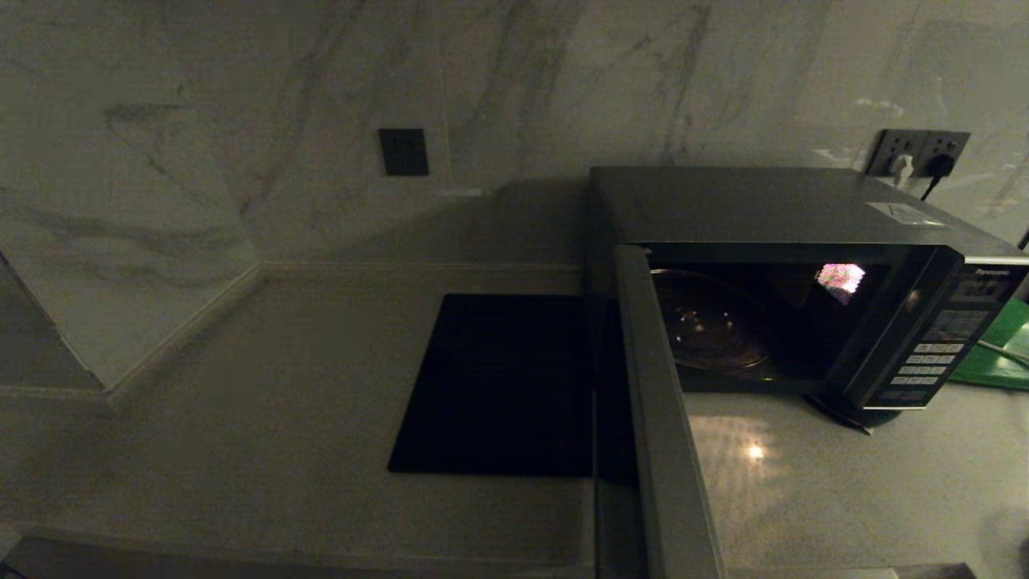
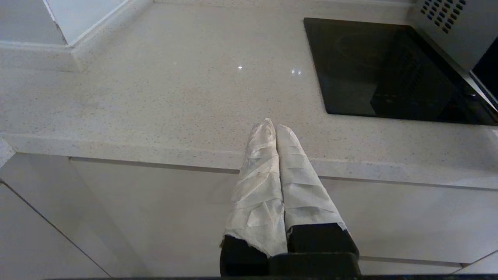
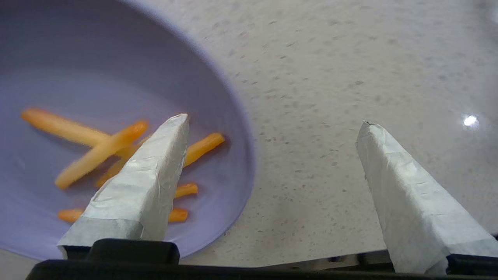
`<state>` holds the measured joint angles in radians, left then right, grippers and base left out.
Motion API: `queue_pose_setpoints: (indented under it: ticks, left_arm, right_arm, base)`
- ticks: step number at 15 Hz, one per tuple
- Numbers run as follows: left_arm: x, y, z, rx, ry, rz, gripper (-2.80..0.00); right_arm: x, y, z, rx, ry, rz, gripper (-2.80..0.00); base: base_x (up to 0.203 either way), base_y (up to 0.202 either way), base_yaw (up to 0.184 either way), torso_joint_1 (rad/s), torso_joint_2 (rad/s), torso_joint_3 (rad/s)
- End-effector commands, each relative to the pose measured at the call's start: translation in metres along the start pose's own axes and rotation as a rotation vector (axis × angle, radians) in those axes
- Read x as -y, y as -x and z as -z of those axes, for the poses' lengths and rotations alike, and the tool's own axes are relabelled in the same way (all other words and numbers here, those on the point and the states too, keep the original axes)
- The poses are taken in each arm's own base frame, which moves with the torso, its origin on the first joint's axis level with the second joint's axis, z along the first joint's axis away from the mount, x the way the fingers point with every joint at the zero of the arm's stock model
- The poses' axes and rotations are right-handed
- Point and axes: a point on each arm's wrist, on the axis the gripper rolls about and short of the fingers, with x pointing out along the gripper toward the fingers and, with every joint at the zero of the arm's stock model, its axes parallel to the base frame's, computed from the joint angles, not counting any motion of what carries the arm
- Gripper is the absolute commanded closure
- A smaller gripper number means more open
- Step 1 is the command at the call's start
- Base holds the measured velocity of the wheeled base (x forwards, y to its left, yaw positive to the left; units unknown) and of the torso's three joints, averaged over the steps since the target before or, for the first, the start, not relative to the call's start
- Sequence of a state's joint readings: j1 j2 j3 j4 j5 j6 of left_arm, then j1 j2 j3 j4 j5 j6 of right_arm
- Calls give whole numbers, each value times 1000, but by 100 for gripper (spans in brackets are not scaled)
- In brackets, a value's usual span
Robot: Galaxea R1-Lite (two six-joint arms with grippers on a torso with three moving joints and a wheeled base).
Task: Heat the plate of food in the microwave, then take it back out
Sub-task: Put the plate in the microwave oven
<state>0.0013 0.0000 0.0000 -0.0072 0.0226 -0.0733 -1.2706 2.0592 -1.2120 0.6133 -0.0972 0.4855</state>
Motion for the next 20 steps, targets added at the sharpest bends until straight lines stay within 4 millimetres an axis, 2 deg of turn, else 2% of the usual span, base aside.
queue_pose_setpoints:
  ticks: [1,6,20]
  left_arm:
    - [0,0,0,0,0,-1,0]
    - [0,0,0,-1,0,-1,0]
    - [0,0,0,-1,0,-1,0]
  right_arm:
    - [-5,-1,-2,-14,65,-31,-280]
    - [-10,-5,-9,4,102,-80,-280]
    - [-14,-25,-14,-36,115,-66,-280]
  base:
    - [0,0,0,0,0,0]
    - [0,0,0,0,0,0]
    - [0,0,0,0,0,0]
